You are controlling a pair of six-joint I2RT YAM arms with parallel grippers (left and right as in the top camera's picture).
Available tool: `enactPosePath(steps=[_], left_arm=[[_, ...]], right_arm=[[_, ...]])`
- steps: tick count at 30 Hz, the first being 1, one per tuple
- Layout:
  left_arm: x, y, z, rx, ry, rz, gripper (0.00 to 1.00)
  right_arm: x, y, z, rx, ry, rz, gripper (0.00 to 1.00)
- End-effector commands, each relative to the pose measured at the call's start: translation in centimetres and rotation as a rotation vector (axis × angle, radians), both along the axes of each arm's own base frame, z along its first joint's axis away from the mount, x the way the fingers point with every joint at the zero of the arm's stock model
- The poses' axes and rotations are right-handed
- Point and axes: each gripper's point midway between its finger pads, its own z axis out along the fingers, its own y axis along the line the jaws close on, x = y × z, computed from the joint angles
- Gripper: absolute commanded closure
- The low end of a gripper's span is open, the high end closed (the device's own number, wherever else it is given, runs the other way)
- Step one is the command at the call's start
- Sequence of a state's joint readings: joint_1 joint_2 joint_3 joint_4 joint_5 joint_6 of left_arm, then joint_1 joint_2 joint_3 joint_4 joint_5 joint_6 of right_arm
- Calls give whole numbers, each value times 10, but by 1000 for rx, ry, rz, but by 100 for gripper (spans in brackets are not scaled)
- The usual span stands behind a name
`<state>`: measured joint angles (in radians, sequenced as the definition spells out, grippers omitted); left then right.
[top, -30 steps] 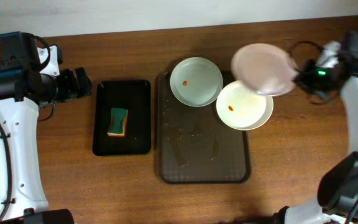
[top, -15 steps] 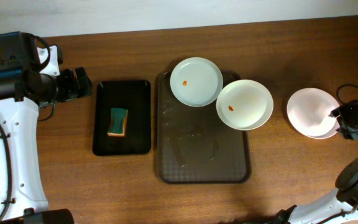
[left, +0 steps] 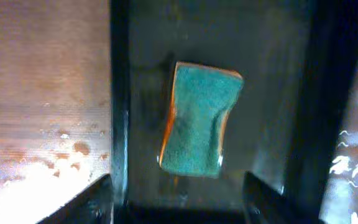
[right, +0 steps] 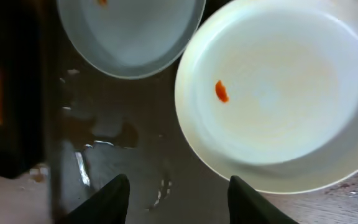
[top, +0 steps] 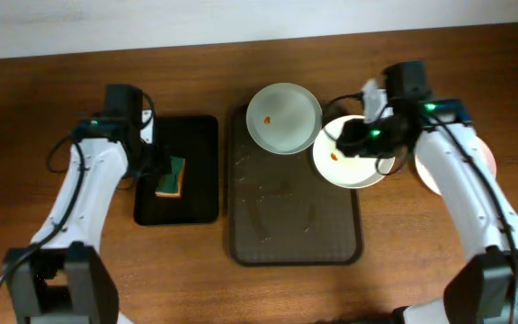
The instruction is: Clean dirty plates on tray and stack at the side
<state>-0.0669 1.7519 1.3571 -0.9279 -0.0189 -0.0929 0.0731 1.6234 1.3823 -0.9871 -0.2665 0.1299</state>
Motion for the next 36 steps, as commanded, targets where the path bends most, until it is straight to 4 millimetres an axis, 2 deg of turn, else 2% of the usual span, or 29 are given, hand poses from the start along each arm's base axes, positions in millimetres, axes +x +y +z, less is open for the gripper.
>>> enactPosePath(steps=[1,3,5,6,8,9,10,12,13,15,16,18,19,22,25,26,29,30,32,34,36], left_arm=[[-7,-5,-42,30,23,-45,46],[-2,-21,-72,43,-7,-158,48],[-6,-36,-91,52,-3,-224,53],[-6,-38,-96,74,-1,-236,63],[-5,-31,-105,120,11,-230,72],[-6,-29,-108,128,17,-229,82],[-6,-31,-111,122,22,-230,100],[-7,-31,-109,122,25,-231,100],[-7,-31,-103,119,28,-213,100],[-3,-29,-85,106,27,-173,100],[2,-30,-69,98,9,-171,100],[9,-32,-44,90,-24,-169,100],[11,-32,-32,88,-41,-168,100],[10,-32,-6,85,-79,-166,100],[10,-31,-4,80,-84,-150,100],[10,-30,-4,68,-85,-105,100],[14,-28,-3,1,-93,-33,100],[15,-28,-3,-45,-94,-26,100],[15,-21,-3,-69,-90,-4,100],[15,-13,-4,-70,-85,17,100],[14,-13,-4,-69,-80,17,100]], right_arm=[[2,2,-5,-109,-14,37,48],[3,3,-5,-109,-18,39,48],[1,3,-5,-110,-11,39,48],[1,3,-5,-110,-11,39,48],[1,3,-5,-109,-10,37,48],[0,2,-6,-110,-7,37,48],[0,2,-6,-110,-7,37,48],[1,-1,-6,-129,-9,29,48],[4,-12,-6,-183,-20,0,48],[14,-44,-4,-262,-41,-148,48],[23,-62,-4,-265,-63,-200,48],[28,-85,-11,-271,-49,-258,50],[27,-103,-26,-277,1,-298,50],[15,-141,-82,-267,182,-370,49],[14,-145,-105,-151,235,-367,55],[15,-143,-107,-113,231,-359,58],[19,-136,-109,-90,225,-336,75],[20,-133,-110,-92,221,-330,77],[20,-130,-112,-92,220,-322,58],[14,-131,-118,-110,238,-323,57],[4,-145,-127,-177,263,-349,57]])
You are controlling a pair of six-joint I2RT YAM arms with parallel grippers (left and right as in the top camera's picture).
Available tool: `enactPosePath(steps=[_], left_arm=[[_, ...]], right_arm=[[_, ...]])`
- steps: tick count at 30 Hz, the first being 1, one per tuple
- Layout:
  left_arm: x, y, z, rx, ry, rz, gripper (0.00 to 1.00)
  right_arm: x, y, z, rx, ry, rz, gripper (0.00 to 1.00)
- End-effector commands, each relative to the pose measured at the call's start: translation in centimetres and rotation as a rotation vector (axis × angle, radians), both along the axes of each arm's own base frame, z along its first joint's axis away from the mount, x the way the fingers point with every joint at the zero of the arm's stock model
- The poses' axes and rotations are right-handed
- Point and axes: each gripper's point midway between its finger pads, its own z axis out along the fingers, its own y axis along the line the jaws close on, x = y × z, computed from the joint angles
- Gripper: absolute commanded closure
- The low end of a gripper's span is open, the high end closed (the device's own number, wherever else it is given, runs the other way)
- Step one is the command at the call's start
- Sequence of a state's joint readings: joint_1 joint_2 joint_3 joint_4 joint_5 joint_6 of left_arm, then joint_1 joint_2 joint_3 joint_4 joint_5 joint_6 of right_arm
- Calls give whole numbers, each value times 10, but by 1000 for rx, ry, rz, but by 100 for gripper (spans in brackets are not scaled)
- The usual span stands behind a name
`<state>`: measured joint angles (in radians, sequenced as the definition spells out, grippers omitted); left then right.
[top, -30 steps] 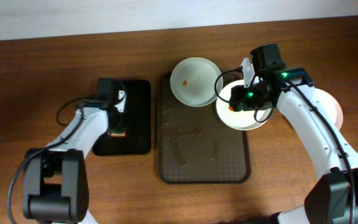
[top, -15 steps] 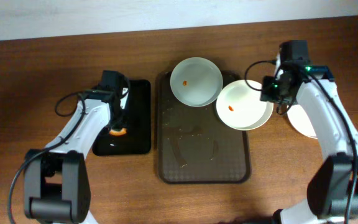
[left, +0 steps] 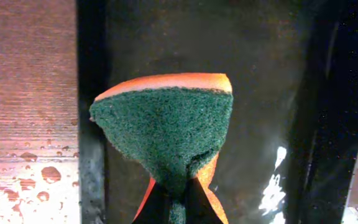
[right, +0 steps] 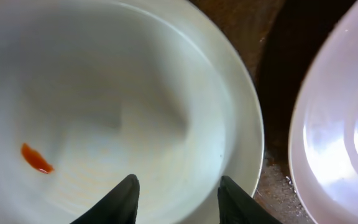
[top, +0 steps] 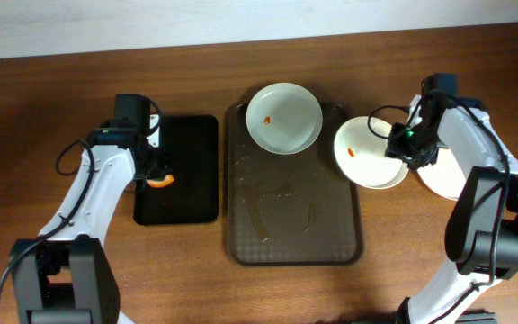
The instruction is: Clean dirty plates on tray and stack at the side
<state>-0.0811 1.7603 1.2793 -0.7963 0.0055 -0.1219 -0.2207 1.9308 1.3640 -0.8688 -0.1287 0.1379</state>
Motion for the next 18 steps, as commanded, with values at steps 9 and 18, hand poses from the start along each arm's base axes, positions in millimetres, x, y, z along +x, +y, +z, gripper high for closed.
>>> enactPosePath(steps=[9,18], left_arm=[[5,-3,14,-34,-35,10,100],[5,-3,15,-34,-35,10,100]], right_arm=[[-11,-35,-16,66,-56,33,57],[1,-30,-37,23,-151,102,81]])
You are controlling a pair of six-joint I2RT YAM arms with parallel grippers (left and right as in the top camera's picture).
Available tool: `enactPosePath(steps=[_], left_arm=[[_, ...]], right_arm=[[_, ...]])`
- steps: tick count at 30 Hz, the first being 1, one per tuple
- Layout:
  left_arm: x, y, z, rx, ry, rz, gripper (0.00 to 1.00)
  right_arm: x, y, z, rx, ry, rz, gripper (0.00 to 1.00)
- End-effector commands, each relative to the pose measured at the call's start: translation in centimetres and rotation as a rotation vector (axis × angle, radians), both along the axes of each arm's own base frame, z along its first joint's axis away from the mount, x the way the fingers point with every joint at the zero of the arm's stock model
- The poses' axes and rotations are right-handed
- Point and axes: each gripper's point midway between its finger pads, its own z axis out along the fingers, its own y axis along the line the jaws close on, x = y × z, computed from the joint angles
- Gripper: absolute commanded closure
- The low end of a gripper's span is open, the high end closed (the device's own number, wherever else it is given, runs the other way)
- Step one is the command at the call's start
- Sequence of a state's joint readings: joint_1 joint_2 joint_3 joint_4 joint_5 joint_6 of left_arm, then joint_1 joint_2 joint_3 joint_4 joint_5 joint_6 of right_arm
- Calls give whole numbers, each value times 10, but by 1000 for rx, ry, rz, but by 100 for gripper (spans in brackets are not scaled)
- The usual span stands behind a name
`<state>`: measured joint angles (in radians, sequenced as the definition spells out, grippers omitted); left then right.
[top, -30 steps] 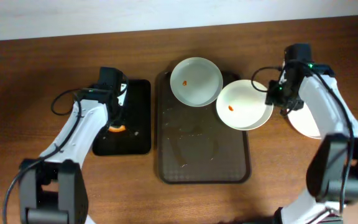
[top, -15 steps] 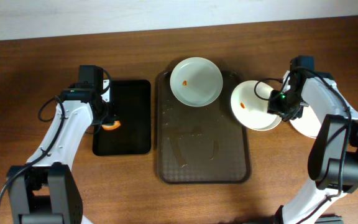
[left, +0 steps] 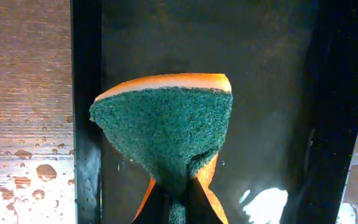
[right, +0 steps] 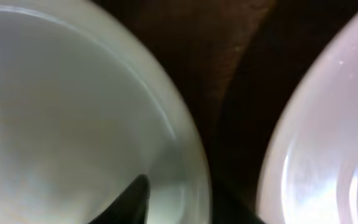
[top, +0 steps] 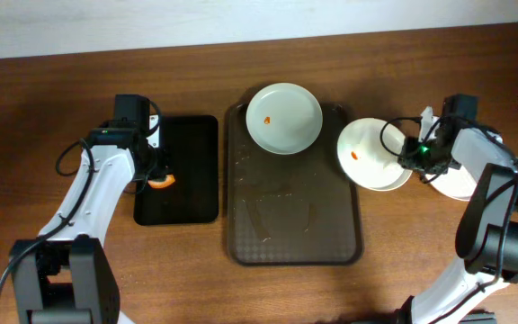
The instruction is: Clean dirty plates on tray and stack at the side
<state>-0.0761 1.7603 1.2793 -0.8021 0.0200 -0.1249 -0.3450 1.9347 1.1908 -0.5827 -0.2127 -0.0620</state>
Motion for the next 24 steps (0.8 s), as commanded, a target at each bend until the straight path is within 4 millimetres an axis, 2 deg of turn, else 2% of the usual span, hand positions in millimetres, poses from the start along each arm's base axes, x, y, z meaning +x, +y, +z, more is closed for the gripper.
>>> enactPosePath(steps=[1,2,4,8,10,11,13,14,18,19,20,21,22,24], left_arm=[[7,-2,15,-20,-42,7,100],[7,-2,15,-20,-42,7,100],[7,-2,15,-20,-42,7,100],[7,-2,15,-20,-42,6,100],[7,-2,15,-20,-42,7,100],[7,-2,15,-20,-42,7,100],[7,-2,15,-20,-42,6,100],[7,-2,15,-20,-41,6,100],[5,-2,14,-20,-37,7,100],[6,-2,15,-20,-38,7,100],[6,-2,15,-19,-38,7,100],[6,-2,15,-19,-37,7,100],[6,-2,15,-19,-37,7,100],[6,-2,15,-19,-38,6,100]], right_arm=[[-2,7,-3,21,5,17,89],[-4,7,-2,29,17,3,95],[-7,9,5,47,39,-32,96],[-5,26,45,82,28,-49,96],[-12,49,59,86,47,3,96],[-20,67,62,95,82,18,96],[-42,99,58,80,197,40,96],[-49,107,57,55,232,50,96],[-68,151,56,30,309,112,96],[-71,163,56,24,310,150,90],[-72,173,56,11,308,183,57],[-70,173,55,-16,295,193,53],[-62,171,55,-39,258,222,54],[-51,176,50,-52,180,395,54]])
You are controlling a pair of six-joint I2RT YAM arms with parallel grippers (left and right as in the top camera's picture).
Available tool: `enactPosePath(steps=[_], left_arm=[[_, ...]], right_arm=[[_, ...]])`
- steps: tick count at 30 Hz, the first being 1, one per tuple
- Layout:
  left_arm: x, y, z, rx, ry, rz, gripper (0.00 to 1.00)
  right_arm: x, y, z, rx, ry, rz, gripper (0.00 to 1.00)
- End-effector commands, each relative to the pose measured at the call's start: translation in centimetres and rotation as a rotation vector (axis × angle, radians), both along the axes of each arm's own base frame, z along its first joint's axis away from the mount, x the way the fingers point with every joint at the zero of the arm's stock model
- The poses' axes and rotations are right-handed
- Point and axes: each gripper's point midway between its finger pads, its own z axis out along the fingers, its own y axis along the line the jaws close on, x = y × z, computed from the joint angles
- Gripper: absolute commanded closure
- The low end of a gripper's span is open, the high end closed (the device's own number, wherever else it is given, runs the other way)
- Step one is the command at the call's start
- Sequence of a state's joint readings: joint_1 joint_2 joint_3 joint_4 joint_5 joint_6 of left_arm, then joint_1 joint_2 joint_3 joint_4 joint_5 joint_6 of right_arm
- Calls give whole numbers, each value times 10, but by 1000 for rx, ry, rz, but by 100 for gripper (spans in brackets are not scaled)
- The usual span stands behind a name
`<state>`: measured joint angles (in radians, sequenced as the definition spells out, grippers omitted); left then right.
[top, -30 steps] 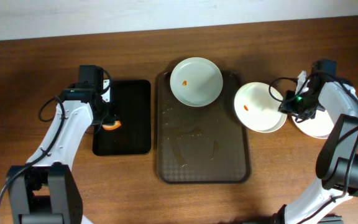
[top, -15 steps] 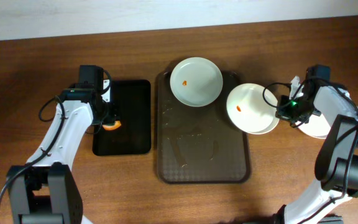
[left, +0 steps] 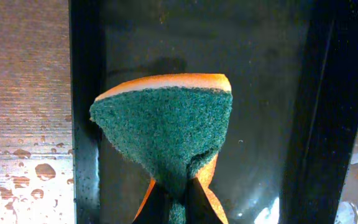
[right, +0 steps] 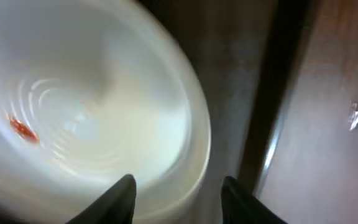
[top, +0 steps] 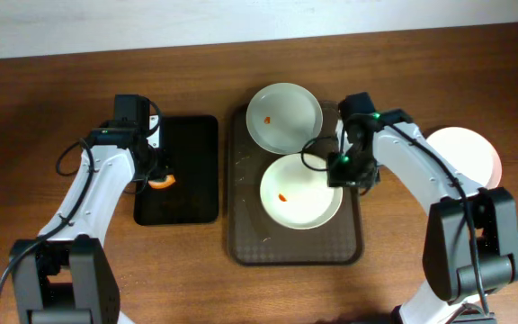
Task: Clean dirty plates on tray and stack at the side
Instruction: 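Hold the plate with right gripper and bring sponge toward it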
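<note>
A white plate (top: 300,191) with a small red stain (right: 20,127) lies in the middle of the brown tray (top: 250,243). My right gripper (top: 347,171) stands open at its right rim, and the rim (right: 197,143) runs between the spread fingers. A second stained plate (top: 283,118) sits at the tray's far end. My left gripper (left: 178,196) is shut on a folded green-and-orange sponge (left: 166,137), held over the small black tray (top: 192,171).
A clean white plate (top: 466,151) rests on the table at the far right, behind my right arm. Water drops lie on the wood (left: 36,171) left of the black tray, and wet streaks on the brown tray's surface.
The stained plate was on the table just off the brown tray's right edge. It now lies in the tray's middle, with my right gripper open at its right rim. The left gripper has not moved.
At first my left gripper hung open above the sponge lying flat in the black tray, and my right gripper was over the stained plate at the tray's right edge. Then the left was shut on the raised sponge. The right went to the plate's right rim; the plate now lies mid-tray.
</note>
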<state>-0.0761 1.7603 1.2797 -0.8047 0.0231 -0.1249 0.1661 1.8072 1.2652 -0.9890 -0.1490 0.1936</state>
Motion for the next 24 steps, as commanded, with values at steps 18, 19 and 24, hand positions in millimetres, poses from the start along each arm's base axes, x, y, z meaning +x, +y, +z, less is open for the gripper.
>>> enactPosePath(steps=[18,19,24], left_arm=[[6,-2,15,-17,-41,7,100],[6,-2,15,-17,-41,7,100],[6,-4,15,-24,-41,2,100]], right_arm=[[-5,-3,-43,-2,-31,-5,59],[5,-2,-42,1,-83,68,59],[5,-1,-46,4,-82,77,91]])
